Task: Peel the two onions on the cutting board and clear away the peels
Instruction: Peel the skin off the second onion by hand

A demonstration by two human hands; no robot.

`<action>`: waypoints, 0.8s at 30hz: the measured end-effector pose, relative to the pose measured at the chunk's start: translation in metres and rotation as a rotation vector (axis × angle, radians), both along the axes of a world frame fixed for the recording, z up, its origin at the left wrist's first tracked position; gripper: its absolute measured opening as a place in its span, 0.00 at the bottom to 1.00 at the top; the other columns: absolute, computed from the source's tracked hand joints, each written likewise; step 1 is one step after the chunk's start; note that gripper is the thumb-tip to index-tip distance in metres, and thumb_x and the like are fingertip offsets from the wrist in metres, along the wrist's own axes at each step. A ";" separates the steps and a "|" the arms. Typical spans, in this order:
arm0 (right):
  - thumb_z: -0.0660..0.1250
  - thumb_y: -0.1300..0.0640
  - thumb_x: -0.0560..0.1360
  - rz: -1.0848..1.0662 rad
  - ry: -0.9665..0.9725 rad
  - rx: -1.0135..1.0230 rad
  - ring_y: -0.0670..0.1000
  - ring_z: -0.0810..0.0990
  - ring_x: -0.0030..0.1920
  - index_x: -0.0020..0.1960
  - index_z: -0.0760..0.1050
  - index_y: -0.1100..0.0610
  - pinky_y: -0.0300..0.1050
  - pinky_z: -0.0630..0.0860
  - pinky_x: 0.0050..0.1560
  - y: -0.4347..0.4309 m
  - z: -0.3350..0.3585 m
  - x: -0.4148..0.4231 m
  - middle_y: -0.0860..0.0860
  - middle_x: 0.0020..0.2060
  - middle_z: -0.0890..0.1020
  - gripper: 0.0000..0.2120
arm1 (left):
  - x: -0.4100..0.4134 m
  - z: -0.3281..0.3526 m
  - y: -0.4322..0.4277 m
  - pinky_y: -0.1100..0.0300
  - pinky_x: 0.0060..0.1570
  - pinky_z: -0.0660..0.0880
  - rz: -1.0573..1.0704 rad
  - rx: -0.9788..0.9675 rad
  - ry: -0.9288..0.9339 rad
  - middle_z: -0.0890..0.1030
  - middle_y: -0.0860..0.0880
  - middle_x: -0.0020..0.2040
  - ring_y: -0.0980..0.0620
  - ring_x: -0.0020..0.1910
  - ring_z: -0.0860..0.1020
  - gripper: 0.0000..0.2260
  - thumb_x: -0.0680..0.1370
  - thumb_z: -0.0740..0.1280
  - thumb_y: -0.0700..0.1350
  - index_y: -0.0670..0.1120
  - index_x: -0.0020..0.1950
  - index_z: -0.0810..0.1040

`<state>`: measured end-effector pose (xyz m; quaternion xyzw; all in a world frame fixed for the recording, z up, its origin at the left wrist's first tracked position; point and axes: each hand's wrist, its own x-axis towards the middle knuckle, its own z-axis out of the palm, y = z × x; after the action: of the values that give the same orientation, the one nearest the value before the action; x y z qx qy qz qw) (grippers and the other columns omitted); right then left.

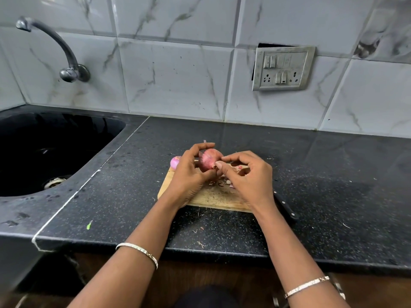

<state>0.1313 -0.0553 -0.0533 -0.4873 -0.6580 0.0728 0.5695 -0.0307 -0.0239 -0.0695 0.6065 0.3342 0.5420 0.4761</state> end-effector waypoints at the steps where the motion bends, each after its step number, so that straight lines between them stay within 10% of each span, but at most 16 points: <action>1: 0.79 0.54 0.71 0.008 0.012 0.002 0.43 0.83 0.44 0.43 0.86 0.51 0.42 0.80 0.46 0.000 0.000 0.000 0.43 0.41 0.85 0.03 | 0.000 0.000 0.001 0.41 0.60 0.79 0.009 0.001 0.011 0.77 0.43 0.66 0.41 0.63 0.79 0.31 0.65 0.83 0.50 0.58 0.66 0.78; 9: 0.73 0.60 0.76 -0.077 0.009 -0.068 0.39 0.80 0.43 0.42 0.83 0.54 0.25 0.68 0.41 0.003 -0.001 0.003 0.41 0.38 0.84 0.04 | 0.001 0.003 -0.003 0.47 0.52 0.83 -0.045 -0.072 -0.088 0.77 0.41 0.62 0.40 0.58 0.83 0.29 0.68 0.80 0.35 0.49 0.66 0.76; 24: 0.68 0.62 0.80 -0.112 0.106 -0.096 0.38 0.84 0.37 0.45 0.79 0.54 0.29 0.76 0.39 0.007 -0.005 0.006 0.45 0.38 0.85 0.06 | 0.001 0.004 -0.003 0.53 0.48 0.84 -0.140 -0.156 -0.202 0.77 0.41 0.58 0.43 0.51 0.85 0.29 0.70 0.76 0.31 0.43 0.69 0.74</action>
<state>0.1372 -0.0478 -0.0581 -0.5455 -0.5943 0.0983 0.5826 -0.0298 -0.0267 -0.0652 0.5318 0.2828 0.5379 0.5897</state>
